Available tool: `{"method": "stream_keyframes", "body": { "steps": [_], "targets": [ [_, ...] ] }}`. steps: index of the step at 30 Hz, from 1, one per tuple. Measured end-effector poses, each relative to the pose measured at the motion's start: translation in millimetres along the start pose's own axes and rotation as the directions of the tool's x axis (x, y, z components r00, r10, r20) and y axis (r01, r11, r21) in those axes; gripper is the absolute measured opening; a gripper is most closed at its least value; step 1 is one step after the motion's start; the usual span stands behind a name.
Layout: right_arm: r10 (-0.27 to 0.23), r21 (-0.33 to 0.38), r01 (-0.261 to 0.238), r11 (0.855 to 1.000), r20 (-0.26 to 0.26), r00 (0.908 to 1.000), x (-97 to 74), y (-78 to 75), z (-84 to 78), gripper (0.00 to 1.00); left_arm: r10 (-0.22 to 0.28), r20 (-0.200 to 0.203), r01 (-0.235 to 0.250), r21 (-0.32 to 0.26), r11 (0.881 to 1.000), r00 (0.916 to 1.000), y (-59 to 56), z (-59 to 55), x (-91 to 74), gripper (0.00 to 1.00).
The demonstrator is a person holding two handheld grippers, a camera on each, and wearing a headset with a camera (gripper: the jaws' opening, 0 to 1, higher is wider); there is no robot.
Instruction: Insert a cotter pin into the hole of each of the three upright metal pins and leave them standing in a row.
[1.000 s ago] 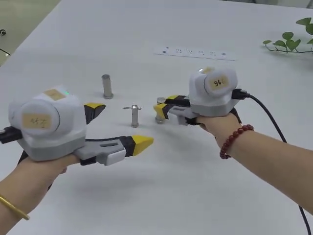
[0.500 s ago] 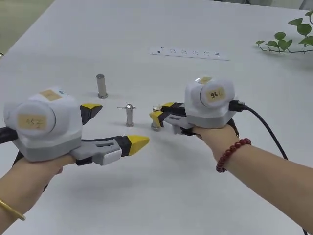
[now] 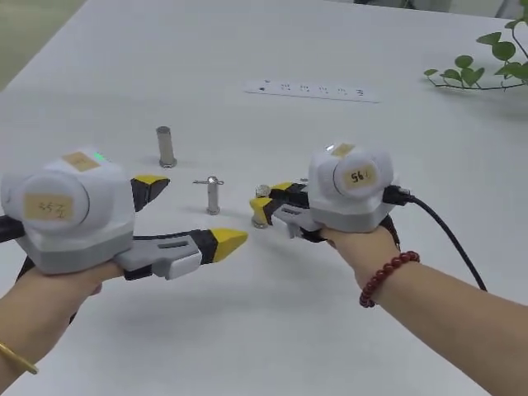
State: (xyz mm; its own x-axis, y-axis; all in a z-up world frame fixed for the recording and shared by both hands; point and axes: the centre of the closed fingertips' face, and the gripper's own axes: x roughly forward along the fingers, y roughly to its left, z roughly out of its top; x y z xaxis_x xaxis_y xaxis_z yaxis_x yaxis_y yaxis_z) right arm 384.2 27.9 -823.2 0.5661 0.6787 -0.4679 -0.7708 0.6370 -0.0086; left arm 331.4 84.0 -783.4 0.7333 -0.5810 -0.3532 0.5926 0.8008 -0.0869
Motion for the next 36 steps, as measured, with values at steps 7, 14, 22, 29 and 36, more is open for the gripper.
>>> {"method": "stream_keyframes", "body": {
  "steps": [7, 14, 22, 29, 36],
  "targets": [
    [-0.019, 0.046, 0.018, 0.999, 0.013, 0.9997, -2.7, -0.2, -1.8, 0.15, -0.002, 0.004, 0.002, 0.002, 1.000, 1.0000, -1.1, 0.9, 0.2, 0.78],
    [-0.026, 0.082, 0.023, 0.996, 0.033, 0.9991, -4.7, 1.5, -0.4, 0.21, -0.006, 0.001, 0.006, 0.002, 1.000, 1.0000, -3.1, 0.4, 0.6, 0.78],
    [-0.002, 0.121, -0.003, 0.993, 0.038, 0.9993, -11.2, 2.7, 0.7, 0.30, -0.004, 0.002, 0.004, 0.000, 1.000, 1.0000, -3.1, 0.8, 1.5, 0.78],
    [0.011, 0.101, -0.015, 0.995, 0.036, 0.9993, -21.4, -0.4, 3.3, 0.33, -0.005, 0.003, 0.005, 0.006, 1.000, 1.0000, -4.2, 1.3, 1.6, 0.79],
    [0.036, 0.094, -0.037, 0.995, 0.015, 0.9993, -31.0, -7.8, 5.6, 0.34, -0.006, 0.007, 0.006, 0.001, 1.000, 1.0000, -4.7, 2.1, 1.3, 0.82]
  ]
}}
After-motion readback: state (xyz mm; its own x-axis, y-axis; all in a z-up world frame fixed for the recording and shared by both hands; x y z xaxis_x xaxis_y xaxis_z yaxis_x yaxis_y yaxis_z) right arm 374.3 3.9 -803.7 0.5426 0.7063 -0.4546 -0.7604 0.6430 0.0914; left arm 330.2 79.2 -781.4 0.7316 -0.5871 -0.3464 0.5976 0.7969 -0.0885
